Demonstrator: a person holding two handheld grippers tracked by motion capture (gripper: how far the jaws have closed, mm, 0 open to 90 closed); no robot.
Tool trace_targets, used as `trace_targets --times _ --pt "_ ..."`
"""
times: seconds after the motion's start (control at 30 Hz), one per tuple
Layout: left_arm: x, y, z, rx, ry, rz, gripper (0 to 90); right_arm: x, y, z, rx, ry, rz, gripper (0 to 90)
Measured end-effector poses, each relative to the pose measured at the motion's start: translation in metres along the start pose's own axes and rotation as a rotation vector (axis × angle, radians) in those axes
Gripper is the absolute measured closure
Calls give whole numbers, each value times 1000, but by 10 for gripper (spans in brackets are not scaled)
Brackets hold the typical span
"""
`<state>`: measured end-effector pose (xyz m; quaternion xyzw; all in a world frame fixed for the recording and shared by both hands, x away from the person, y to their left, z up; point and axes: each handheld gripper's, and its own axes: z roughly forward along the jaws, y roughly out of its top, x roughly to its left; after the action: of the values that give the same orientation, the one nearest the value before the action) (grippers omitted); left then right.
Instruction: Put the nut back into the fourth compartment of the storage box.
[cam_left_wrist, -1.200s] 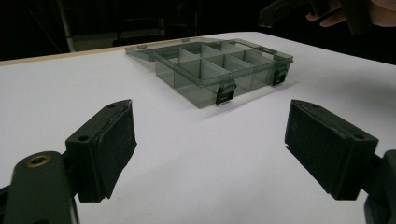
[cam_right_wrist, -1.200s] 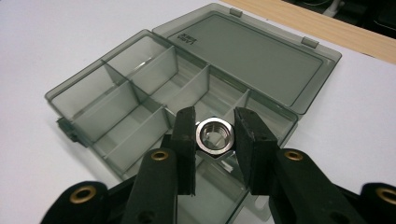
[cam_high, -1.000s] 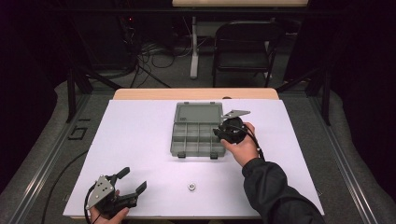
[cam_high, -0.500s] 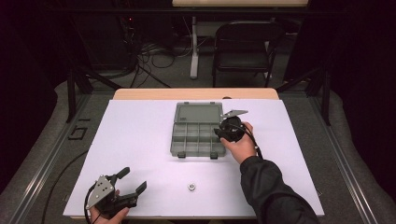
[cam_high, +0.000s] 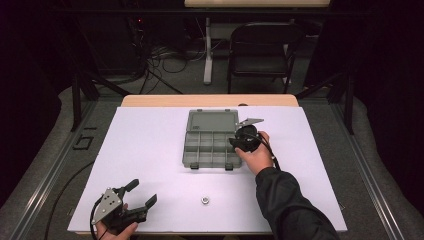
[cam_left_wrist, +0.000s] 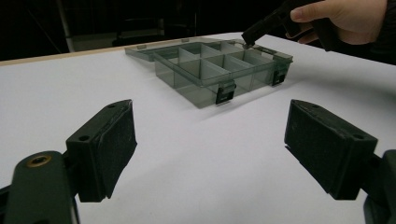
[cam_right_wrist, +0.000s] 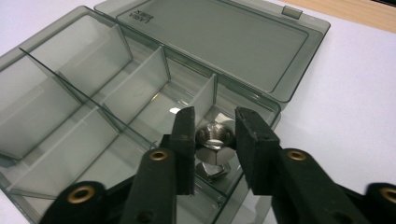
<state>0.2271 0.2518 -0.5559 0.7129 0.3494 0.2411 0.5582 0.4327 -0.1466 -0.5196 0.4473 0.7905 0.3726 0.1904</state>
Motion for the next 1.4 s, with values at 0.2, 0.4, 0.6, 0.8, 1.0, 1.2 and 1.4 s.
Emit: trace_targets --times 0.2,0.4,0.6,0.8,1.0,1.2,1.4 --pt "0 0 0 0 0 -1 167 1 1 -2 -16 -16 -16 559" --pt "0 0 0 -1 1 -2 167 1 1 -6 -29 -17 -15 554" --pt "0 0 0 -1 0 0 167 3 2 -10 -34 -10 -25 546" --pt "0 0 0 -1 2 -1 167 5 2 -12 -32 -9 -32 542" --pt "0 0 -1 -2 3 -4 167 6 1 -14 -39 -2 -38 539" --pt "0 0 -1 -2 2 -4 167 13 -3 -25 -53 20 -43 492" --pt "0 0 0 0 1 -1 167 22 -9 -39 -85 34 -68 455"
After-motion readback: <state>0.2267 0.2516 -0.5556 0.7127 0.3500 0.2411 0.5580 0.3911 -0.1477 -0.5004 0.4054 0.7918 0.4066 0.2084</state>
